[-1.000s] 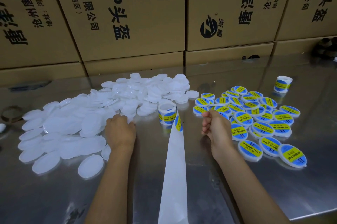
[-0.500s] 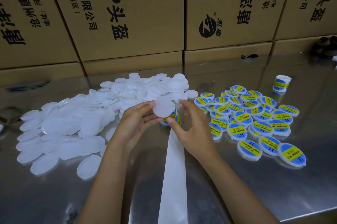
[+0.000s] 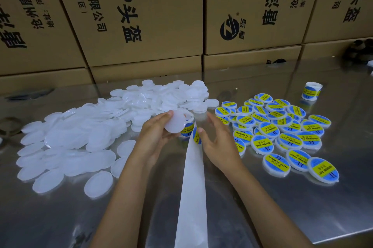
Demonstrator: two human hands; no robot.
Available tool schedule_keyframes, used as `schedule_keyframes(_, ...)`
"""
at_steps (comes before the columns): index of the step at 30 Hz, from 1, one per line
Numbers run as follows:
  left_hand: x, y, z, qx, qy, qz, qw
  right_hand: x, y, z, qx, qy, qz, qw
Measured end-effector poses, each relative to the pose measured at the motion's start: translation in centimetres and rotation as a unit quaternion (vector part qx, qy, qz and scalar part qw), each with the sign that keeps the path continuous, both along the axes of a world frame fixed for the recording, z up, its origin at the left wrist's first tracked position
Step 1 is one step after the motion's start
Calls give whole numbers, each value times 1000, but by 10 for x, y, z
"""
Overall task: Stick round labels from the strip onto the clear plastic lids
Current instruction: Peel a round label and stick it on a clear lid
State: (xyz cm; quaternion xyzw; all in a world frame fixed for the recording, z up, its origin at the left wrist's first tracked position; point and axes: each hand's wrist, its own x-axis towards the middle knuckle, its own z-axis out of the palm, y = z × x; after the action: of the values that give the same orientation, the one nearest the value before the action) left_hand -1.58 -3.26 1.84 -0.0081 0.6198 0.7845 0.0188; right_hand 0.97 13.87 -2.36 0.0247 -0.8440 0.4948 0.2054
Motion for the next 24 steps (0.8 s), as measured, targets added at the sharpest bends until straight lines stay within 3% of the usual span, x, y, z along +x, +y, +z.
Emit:
schedule_keyframes(3, 3, 9, -3, 23, -37, -16, 999, -3, -2, -3, 70, -50, 22, 996)
schedule_keyframes(6, 6, 17, -5, 40, -50, -41, 997, -3, -5, -2, 128, -36, 25, 991)
schedule_keyframes(12, 8, 27, -4, 29, -31, -34, 999, -5, -6, -4, 82, -17, 9, 996)
schedule_keyframes(18, 5, 26, -8, -50, 13, -34, 998, -3, -5, -4, 84, 34, -13, 996)
schedule_keyframes(24, 0, 24, -10, -98, 33, 23, 994, -1, -6, -4, 85, 27, -36, 995)
